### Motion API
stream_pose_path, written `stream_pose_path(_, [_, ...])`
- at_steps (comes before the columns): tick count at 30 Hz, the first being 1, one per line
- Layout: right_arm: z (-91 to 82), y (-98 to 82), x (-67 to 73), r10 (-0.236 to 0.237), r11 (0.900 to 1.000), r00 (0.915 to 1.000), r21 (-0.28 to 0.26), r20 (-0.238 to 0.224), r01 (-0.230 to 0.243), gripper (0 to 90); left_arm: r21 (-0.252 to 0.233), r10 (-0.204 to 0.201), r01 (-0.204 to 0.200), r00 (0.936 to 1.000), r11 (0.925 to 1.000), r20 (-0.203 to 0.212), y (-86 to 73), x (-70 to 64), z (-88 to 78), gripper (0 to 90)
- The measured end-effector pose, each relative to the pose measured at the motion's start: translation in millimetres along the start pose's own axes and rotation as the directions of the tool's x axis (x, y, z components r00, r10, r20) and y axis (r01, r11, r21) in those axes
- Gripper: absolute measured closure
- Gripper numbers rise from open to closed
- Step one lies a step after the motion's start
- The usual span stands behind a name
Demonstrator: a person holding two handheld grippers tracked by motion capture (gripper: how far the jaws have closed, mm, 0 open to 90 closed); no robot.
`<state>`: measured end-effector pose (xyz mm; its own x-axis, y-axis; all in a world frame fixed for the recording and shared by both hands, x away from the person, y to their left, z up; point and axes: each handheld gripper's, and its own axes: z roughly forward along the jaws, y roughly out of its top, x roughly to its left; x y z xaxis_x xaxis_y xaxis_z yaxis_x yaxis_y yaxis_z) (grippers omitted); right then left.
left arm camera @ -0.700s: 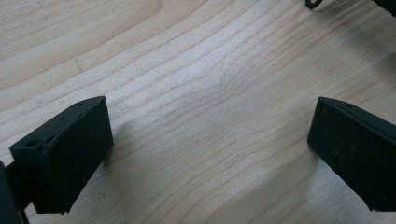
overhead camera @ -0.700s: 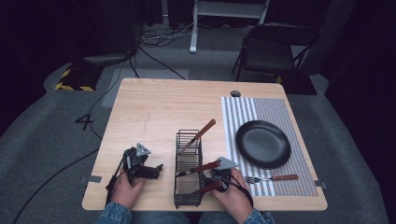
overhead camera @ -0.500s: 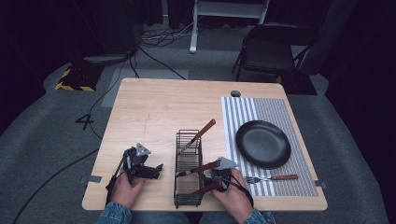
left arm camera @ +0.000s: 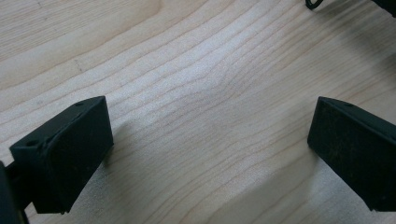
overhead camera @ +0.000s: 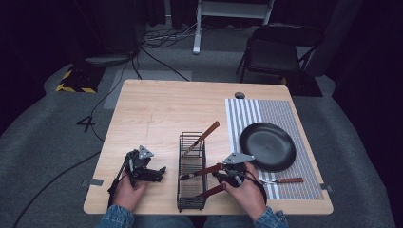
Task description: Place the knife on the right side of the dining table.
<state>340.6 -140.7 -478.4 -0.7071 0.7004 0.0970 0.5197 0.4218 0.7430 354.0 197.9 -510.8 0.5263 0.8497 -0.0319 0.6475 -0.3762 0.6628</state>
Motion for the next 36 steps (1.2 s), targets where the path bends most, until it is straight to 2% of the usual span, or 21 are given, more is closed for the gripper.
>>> stream_pose_path(2, [-8.1,7.7,-3.5,0.014,1.0,0.9995,-0.011,-0.026,-0.015,62.3,0.0,0.0,0.0,1.0,1.0,0.0,0.0,0.0,0.0,0.3])
stream_pose_path(6, [-26.9,28.4,-11.2,-0.006,1.0,0.9997,-0.024,-0.023,0.006,62.7,0.0,0.001,-0.001,1.0,1.0,0.0,0.0,0.0,0.0,0.2])
stream_pose_path(9, [-33.2,37.0,-14.7,-0.014,0.999,0.9997,-0.03,-0.018,0.014,62.8,0.0,0.0,0.0,1.0,1.0,0.0,0.0,0.0,0.0,0.3])
stream_pose_path(12, [-42.2,51.7,-17.8,-0.035,0.999,0.9987,-0.039,-0.038,0.034,62.6,0.0,0.0,0.0,1.0,1.0,0.0,0.0,0.0,0.0,0.2])
stream_pose_path(17, [-49.0,68.6,-21.4,-0.049,0.997,0.9982,-0.055,-0.035,0.047,62.3,0.0,0.0,0.0,1.0,1.0,0.0,0.0,0.0,0.0,0.3])
stream_pose_path(20, [-52.1,79.9,-26.0,-0.028,0.998,0.998,-0.065,-0.056,0.024,63.9,-0.001,0.003,-0.003,1.0,1.0,-0.001,0.0,0.2,0.0,0.2])
stream_pose_path(26, [-58.8,100.7,-31.2,-0.022,0.996,0.9979,-0.086,-0.06,0.017,64.0,0.0,0.0,0.0,1.0,1.0,-0.004,-1.3,-0.4,-1.1,0.3])
stream_pose_path(32, [-56.8,118.3,-29.2,-0.028,0.996,0.9981,-0.091,-0.056,0.023,63.2,-0.001,0.0,0.0,1.0,1.0,-0.003,-1.5,-0.5,-1.1,0.3])
stream_pose_path(36, [-53.2,127.0,-31.1,-0.01,0.996,0.9989,-0.091,-0.047,0.006,64.7,0.0,0.0,0.0,1.0,1.0,-0.003,-1.4,-0.4,-1.2,0.3])
